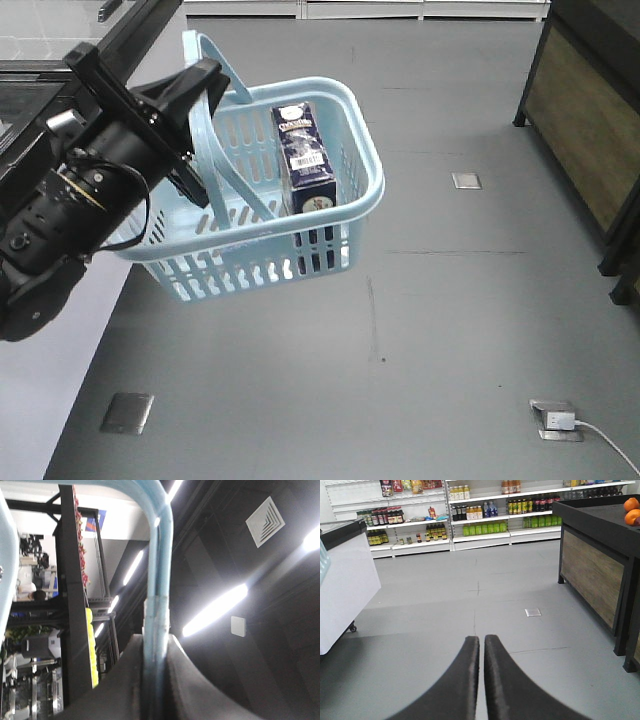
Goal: Left arm holds basket, right arm returns cookies
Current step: 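Bring the light-blue basket with the cookie box in front of the robot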
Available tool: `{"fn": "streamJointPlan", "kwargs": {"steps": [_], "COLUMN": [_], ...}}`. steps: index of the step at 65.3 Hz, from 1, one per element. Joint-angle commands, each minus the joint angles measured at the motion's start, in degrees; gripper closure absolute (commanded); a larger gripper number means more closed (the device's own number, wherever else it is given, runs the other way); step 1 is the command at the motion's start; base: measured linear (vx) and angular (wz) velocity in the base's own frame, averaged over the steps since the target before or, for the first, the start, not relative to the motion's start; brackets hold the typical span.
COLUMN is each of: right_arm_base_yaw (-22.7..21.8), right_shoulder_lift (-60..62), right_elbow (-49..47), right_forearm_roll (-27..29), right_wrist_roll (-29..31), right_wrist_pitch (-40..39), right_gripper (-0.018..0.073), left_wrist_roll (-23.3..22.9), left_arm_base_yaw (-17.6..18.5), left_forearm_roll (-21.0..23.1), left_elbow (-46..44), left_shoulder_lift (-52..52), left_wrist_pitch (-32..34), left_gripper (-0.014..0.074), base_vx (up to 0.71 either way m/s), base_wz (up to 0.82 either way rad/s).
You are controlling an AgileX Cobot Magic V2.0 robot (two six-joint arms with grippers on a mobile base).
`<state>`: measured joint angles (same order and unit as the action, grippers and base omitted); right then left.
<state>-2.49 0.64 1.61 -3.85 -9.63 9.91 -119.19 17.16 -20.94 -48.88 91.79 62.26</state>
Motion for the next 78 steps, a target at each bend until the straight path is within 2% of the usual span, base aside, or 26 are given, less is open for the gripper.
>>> {"fn": "streamJointPlan", "kwargs": {"steps": [1,14,29,53,62,78], "right_arm_base_yaw": [-0.41,-0.41,-0.41,-0.41,-0.41,-0.41], "right_shoulder_lift": [0.73,0.73,0.73,0.73,0.73,0.73], "right_elbow": [1.01,1.01,1.01,1.01,1.01,1.01], "right_forearm_roll": [-0.63,-0.63,-0.63,-0.63,-0.63,-0.63], "right_wrist_roll": [0.34,0.34,0.34,0.34,0.34,0.34], "right_wrist_pitch": [-4.13,-4.13,-4.13,-4.13,-4.13,-4.19], "right_gripper": [0.0562,0.0562,0.0562,0.0562,0.0562,0.0562], "left_wrist_roll": [-0.59,-0.61,-0.13,0.49,2.62,3.04], "left_arm_base_yaw": [1.44,4.82,9.00,15.39,17.01,19.40], "left_forearm_roll": [4.31,7.46,6.88,3.86,3.93,4.30], "left_elbow": [2.02,9.15,13.23,13.40,13.40,13.40], "left_shoulder_lift": [-2.53,-2.59,-4.28,-7.34,-8.89,-11.65], "left_wrist_pitch": [9.47,16.43,16.43,16.43,16.43,16.43], "left_gripper": [0.0599,0.0599,0.0599,0.0599,0.0599,0.0599], "base_vx": [0.00,0.00,0.00,0.00,0.00,0.00], "base_wz": [0.00,0.00,0.00,0.00,0.00,0.00]}}
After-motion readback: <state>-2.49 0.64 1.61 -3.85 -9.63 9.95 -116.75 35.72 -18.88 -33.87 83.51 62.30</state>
